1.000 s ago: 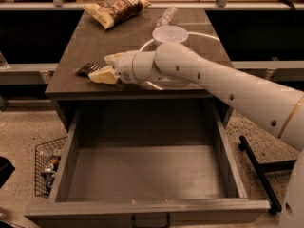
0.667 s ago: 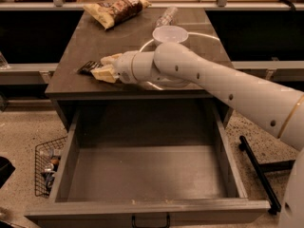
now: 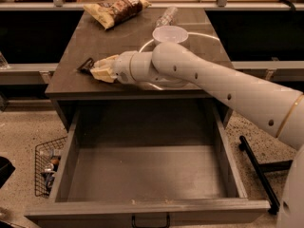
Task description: Place rxbar chocolate into top drawer
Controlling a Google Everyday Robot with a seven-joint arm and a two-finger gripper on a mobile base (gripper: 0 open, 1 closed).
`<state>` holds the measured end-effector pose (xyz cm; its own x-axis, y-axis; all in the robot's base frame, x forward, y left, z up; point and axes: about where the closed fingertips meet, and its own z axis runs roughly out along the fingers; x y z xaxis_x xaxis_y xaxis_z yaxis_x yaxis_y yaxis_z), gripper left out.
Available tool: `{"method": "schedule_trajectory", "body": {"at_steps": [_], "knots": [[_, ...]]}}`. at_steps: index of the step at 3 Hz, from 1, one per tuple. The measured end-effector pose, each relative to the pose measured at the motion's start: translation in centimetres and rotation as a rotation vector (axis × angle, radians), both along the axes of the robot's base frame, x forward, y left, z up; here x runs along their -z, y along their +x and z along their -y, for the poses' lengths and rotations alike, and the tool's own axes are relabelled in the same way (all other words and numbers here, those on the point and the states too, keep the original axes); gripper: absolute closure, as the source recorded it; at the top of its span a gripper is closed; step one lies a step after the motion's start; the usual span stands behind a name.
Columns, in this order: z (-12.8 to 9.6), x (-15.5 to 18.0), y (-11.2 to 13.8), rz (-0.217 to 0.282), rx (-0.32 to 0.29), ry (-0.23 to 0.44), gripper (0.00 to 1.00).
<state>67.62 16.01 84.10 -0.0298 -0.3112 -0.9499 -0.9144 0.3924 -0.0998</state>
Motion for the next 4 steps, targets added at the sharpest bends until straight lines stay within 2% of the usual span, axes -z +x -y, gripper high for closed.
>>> {"method": "schedule_trajectory", "body": {"at_steps": [1, 2, 3, 4], "knots": [[-0.1, -0.2, 0.1, 0.0, -0.006, 0.001, 1.0], [-0.4, -1.7, 0.7, 0.008, -0.037, 0.008, 1.0], [-0.4, -5.2, 1.1, 0.034, -0.067, -0.031, 1.0], [1.4, -9.0, 0.8, 0.059, -0.09, -0.047, 1.0]]}}
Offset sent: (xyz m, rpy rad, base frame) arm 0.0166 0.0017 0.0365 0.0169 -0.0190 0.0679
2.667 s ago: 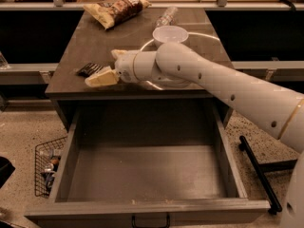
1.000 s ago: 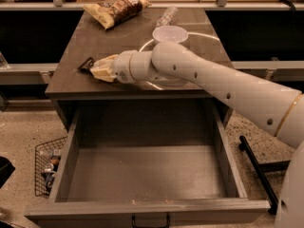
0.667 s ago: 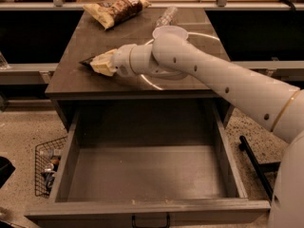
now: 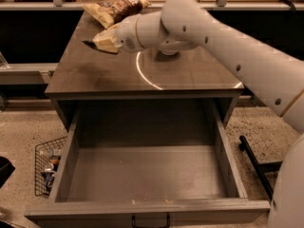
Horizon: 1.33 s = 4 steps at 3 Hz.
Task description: Place rxbar chocolate into top drawer
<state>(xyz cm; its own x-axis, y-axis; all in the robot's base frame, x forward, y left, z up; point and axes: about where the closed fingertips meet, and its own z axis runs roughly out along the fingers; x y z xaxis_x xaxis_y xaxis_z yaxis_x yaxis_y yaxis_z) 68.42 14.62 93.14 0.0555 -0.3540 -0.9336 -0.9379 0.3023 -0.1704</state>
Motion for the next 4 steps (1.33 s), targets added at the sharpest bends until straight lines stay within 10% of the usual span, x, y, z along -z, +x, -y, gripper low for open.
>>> {"method": "schedule_trajectory", "body": {"at_steps": [1, 4], "knots": [[1.8, -2.4, -2.3, 0.008, -0.029, -0.014, 1.0], [11.2, -2.0, -19.9, -0.052, -0.132, -0.03, 1.0]]}}
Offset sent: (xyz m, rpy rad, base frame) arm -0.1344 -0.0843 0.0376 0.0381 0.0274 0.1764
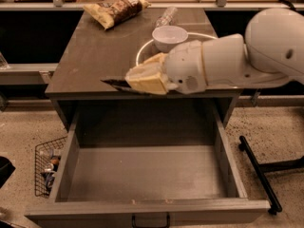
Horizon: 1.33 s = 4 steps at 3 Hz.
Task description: Place rxbar chocolate into top drawer
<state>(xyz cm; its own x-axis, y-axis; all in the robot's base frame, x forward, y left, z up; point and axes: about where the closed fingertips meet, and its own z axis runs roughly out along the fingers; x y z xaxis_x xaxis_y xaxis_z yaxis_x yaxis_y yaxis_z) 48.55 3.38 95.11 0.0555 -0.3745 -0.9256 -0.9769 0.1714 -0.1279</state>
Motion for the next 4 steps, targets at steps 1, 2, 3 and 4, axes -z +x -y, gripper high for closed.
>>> {"method": "schedule_trajectory", "body": {"at_steps": [1, 2, 3, 4], "knots": [[5.3, 5.8, -3.6, -0.171, -0.003, -0.033, 1.0], [7.9, 11.8, -4.2, -0.318, -0.007, -0.014, 1.0], [9.0, 19.2, -4.1, -0.443, 0.004, -0.03, 1.0], [9.2, 24.1, -3.6, -0.476, 0.049, -0.065, 1.0]]}}
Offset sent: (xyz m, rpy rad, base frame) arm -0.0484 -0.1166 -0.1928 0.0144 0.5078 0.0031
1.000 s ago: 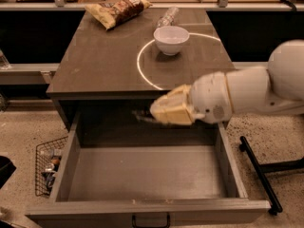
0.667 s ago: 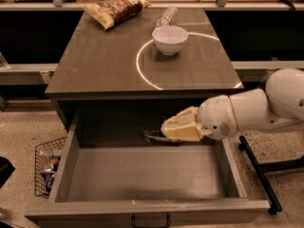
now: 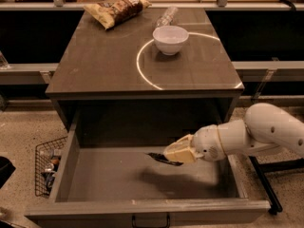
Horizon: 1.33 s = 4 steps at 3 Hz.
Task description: Place rxbar chocolate into top drawer
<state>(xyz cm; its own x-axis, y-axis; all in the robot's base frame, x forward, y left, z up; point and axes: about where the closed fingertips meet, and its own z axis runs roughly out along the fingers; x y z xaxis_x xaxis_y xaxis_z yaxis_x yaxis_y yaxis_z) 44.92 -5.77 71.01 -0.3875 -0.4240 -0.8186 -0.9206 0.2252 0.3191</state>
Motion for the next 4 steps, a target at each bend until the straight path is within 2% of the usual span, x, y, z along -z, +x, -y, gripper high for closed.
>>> {"method": "schedule_trajectory", "body": {"at_steps": [1, 4], "knots": [[-0.06, 0.64, 0.35, 0.002, 0.014, -0.008, 0.86], [-0.56, 0.68, 0.2, 0.001, 0.003, -0.007, 0.16]]}}
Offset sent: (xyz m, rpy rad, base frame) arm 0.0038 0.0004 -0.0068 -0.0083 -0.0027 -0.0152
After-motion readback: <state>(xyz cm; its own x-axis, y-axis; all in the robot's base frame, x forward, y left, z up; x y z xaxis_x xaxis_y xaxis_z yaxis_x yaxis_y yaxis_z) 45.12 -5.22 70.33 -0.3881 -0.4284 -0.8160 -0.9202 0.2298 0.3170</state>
